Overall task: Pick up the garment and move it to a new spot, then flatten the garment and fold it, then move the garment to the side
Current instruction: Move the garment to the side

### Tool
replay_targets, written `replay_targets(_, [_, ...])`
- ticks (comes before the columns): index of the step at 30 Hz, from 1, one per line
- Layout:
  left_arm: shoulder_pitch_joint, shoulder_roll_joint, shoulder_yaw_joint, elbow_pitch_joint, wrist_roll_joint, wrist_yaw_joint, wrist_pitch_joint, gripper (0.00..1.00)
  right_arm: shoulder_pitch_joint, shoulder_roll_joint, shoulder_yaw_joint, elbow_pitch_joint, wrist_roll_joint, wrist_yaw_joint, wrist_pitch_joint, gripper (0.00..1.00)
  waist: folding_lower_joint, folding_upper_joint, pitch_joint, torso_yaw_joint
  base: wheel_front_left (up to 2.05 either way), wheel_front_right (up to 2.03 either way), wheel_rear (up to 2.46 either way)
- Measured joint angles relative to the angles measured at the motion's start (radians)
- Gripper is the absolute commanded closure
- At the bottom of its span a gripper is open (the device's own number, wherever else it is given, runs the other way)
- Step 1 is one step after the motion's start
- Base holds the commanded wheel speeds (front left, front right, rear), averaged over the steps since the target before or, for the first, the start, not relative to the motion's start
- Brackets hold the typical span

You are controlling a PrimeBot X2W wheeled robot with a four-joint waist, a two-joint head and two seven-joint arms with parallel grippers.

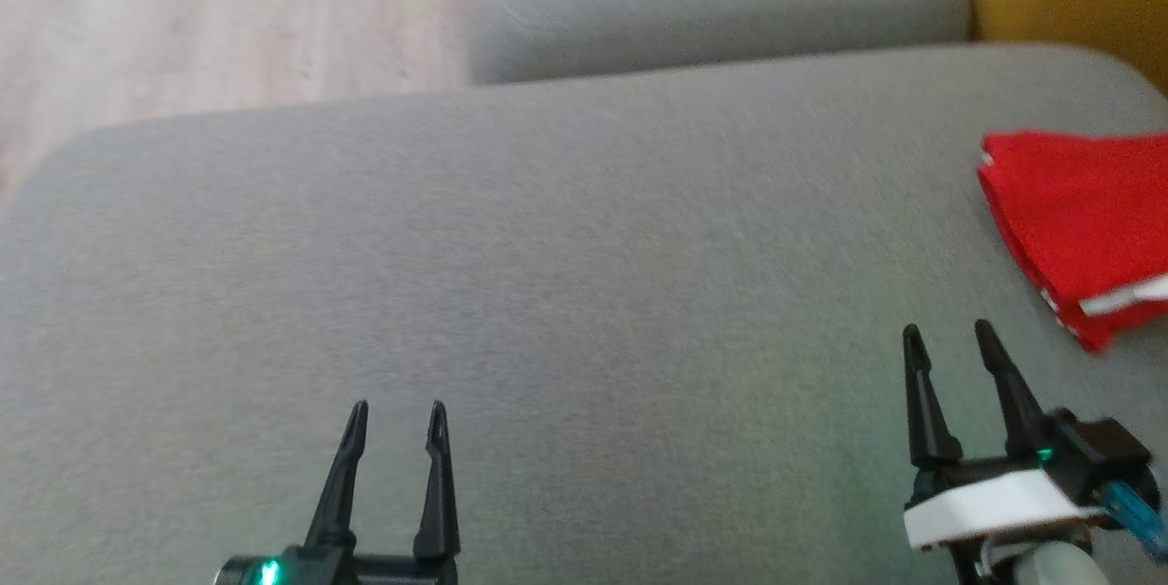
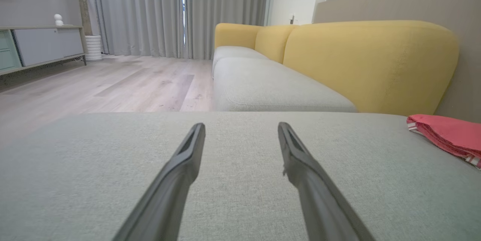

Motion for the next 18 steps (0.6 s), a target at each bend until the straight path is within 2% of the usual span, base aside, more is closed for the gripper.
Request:
replay_targets(2, [0.029, -0.001, 0.006, -0.015, 0.0, 0.004, 0.0, 0.0, 0.046, 0.008, -0.006, -0.094, 0.004, 0.0, -0.003, 0.0, 0.0, 0.0, -0.035, 0.037, 0.0, 0.0, 0.0])
replay_targets(6, [0.054, -0.001, 0.032, -0.046, -0.009, 0.003, 0.0, 0.0, 0.122, 0.014, 0.004, -0.163, 0.005, 0.0, -0.003, 0.0, 0.0, 0.0, -0.074, 0.073, 0.0, 0.0, 0.0])
replay_targets(11, [0.093, -0.001, 0.035, -0.059, -0.008, -0.005, 0.0, 0.0, 0.202, 0.024, 0.015, -0.165, 0.003, 0.0, -0.003, 0.0, 0.0001, 0.0, -0.1, 0.09, 0.0, 0.0, 0.0])
replay_targets(18, [0.099, -0.002, 0.04, -0.06, -0.007, -0.014, 0.0, 0.0, 0.205, 0.034, 0.021, -0.165, 0.002, 0.0, -0.003, 0.0, 0.0003, 0.0, -0.101, 0.076, 0.0, 0.0, 0.0])
